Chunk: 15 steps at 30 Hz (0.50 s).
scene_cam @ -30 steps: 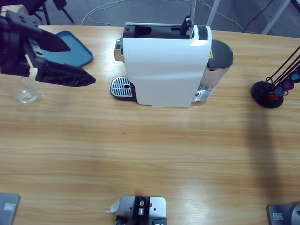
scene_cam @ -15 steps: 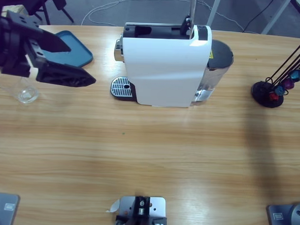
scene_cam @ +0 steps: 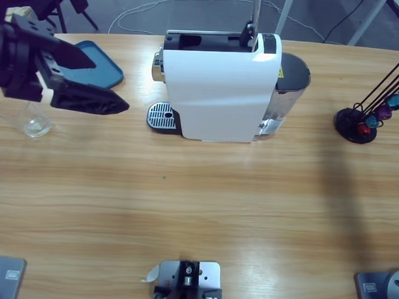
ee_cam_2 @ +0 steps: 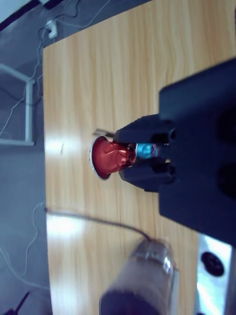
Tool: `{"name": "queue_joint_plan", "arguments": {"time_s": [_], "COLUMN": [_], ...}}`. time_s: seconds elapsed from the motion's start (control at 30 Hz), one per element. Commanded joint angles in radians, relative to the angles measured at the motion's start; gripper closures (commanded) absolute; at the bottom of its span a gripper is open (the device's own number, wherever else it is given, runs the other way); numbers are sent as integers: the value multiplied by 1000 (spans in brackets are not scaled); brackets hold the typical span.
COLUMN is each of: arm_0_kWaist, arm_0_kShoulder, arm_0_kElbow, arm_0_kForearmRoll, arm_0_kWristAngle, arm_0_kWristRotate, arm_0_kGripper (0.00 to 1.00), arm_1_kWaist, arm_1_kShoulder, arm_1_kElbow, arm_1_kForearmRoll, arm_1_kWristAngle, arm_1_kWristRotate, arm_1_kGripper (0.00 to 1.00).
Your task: Pour coffee
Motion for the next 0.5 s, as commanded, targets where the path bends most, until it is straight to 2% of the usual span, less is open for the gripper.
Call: {"name": "queue_joint_plan", "arguments": {"time_s": [0.03,0.17,0.27,0.37,0.5], "arm_0_kWaist": [-14,-14,-14,-14,-14], "arm_0_kShoulder": [-18,-93,-137,-178,-218], "arm_0_kElbow": [42,91,120,145,161], "arm_0_kForearmRoll": [3,15,14,15,28], "arm_0_kWristAngle": [31,58,69,77,88], "arm_0_kWristRotate": [-11,-12,-19,-19,-14], "arm_0_kGripper": [0,0,0,0,0], "arm_1_kWaist": [350,555,664,723,731], "arm_1_kShoulder": [29,158,279,418,598], "arm_1_kElbow": [-154,-331,-451,-560,-704], "arm_1_kForearmRoll": [188,293,318,335,373], "arm_1_kWristAngle": [217,293,307,326,332], "arm_1_kWristRotate": [-293,-403,-441,-473,-529], "arm_1_kGripper": [1000,1000,1000,1000,1000]}}
